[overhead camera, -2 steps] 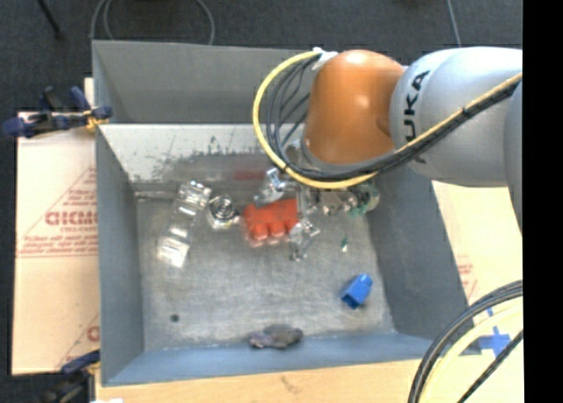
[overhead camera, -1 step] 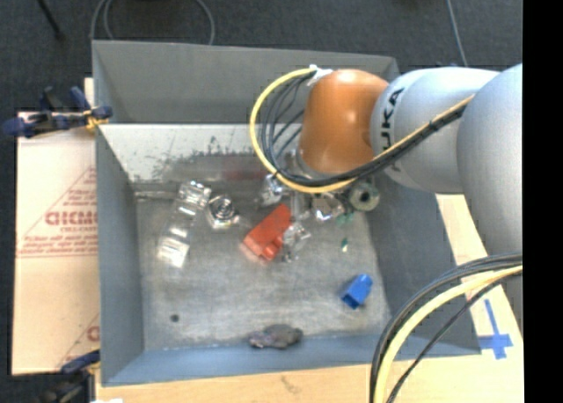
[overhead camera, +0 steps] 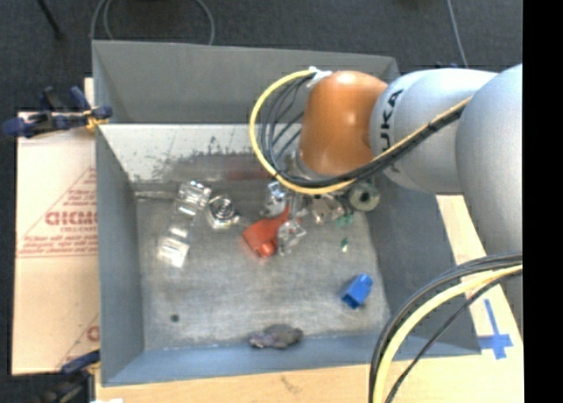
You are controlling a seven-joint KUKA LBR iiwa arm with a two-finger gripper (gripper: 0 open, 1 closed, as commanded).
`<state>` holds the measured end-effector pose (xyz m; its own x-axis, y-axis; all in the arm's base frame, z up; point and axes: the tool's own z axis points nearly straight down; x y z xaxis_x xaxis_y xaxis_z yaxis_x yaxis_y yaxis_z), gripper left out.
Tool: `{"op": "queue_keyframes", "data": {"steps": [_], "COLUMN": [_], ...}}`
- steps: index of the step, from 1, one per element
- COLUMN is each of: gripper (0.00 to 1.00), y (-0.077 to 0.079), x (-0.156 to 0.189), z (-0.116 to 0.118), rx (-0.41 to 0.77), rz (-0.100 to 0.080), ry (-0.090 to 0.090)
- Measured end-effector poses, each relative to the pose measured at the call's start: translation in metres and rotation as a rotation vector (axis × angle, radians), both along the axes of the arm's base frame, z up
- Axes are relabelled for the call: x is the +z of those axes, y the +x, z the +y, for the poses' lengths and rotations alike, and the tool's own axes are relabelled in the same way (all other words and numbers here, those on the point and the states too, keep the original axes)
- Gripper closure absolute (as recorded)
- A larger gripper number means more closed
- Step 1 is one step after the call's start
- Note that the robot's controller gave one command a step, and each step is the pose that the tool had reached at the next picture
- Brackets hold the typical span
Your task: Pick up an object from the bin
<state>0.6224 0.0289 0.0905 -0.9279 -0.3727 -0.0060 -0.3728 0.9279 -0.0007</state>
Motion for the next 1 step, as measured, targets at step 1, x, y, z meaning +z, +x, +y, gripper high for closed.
{"op": "queue_keyframes", "data": {"steps": [1], "gripper": [1.0], "y": [-0.0199], "x": [0.2022], "z": [0.0004], "rx": [0.038], "rz": [-0.008], "ry": [-0.002]}}
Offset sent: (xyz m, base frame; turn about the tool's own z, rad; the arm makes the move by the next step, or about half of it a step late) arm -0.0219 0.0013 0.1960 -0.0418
